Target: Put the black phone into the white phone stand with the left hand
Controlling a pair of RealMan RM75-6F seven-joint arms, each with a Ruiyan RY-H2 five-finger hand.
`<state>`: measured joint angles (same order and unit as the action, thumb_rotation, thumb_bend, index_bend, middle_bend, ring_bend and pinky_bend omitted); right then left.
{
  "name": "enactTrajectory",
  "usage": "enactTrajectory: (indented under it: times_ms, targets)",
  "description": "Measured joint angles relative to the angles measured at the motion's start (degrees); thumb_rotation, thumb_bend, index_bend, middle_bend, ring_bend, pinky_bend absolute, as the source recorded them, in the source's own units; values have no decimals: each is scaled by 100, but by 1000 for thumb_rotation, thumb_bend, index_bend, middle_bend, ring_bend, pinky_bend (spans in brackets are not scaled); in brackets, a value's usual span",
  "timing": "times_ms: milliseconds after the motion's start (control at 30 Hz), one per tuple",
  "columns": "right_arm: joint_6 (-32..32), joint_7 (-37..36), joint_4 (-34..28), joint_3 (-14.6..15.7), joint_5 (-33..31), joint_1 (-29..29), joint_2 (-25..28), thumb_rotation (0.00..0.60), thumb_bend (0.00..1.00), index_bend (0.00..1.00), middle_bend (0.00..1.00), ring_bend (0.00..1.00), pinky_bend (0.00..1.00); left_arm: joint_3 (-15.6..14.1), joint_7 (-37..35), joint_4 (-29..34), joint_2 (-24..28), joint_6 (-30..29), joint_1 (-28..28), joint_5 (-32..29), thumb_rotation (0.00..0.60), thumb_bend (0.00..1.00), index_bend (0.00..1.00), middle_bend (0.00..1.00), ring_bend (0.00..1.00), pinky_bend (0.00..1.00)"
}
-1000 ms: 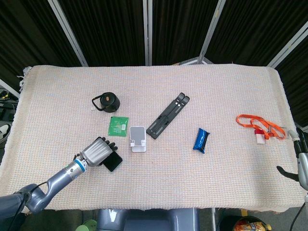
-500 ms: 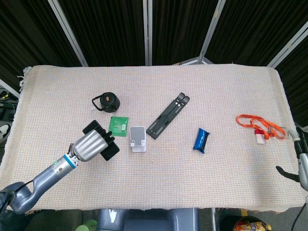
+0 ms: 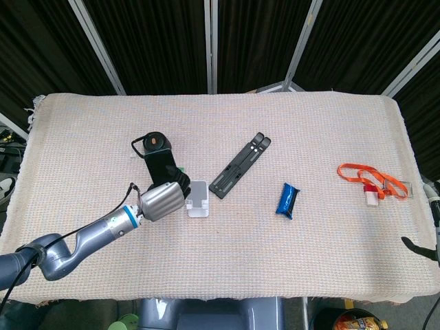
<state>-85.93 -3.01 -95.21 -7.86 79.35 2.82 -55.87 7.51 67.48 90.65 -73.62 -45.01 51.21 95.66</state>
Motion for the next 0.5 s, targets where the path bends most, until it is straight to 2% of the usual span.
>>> enactTrajectory:
  times_ms: [200, 367, 500]
  targets:
    - [28, -107, 60, -22, -58, -14, 17, 600, 0, 0, 0, 0, 0, 98, 680, -63, -361, 415, 368, -180, 600, 30, 556, 322, 445, 426]
    - [31, -134, 72, -29, -83, -25, 26, 600, 0, 0, 0, 0, 0, 13, 800, -400, -675, 485, 591, 44, 600, 29, 526, 301, 423, 411]
    - [48, -156, 89, -34, -96, -23, 24, 600, 0, 0, 0, 0, 0, -122, 680, -735, -865, 325, 685, 353, 600, 29, 527, 301, 423, 411]
